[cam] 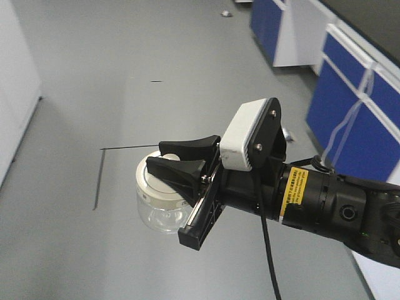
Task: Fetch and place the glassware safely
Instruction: 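Hold the jar in the right gripper while the base turns away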
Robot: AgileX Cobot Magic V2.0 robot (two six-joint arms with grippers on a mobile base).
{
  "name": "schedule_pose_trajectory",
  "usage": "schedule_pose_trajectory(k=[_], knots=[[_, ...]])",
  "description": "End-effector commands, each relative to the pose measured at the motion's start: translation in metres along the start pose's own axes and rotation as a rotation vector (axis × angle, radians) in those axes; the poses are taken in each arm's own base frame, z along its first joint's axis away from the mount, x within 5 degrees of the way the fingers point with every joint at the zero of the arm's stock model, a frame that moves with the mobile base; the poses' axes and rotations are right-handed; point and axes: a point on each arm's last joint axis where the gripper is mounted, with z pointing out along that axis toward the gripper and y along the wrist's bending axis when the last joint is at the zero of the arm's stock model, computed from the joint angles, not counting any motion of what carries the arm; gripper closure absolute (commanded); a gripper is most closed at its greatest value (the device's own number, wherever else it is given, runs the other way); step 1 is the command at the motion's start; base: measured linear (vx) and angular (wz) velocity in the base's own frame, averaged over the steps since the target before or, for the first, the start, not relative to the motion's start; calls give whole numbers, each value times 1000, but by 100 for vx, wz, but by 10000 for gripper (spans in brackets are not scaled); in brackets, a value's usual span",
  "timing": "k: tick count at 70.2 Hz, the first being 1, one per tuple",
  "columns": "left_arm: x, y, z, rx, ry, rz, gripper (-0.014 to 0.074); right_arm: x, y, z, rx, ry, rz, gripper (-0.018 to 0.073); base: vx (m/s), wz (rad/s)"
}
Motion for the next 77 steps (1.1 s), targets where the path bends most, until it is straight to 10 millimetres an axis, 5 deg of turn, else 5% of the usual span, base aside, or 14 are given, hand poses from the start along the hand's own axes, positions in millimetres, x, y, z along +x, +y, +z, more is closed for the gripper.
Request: schedule_pose_trajectory(k=[1,33,77], knots=[[-14,1,-2,-1,-90,-10,603,-24,3,-5,-27,-125,1,563,17,60],[-14,1,-2,-1,-90,-10,603,-24,3,-5,-27,-125,1,563,27,34],[-14,1,-2,-1,-90,-10,603,-24,3,-5,-27,-125,1,563,47,-6]])
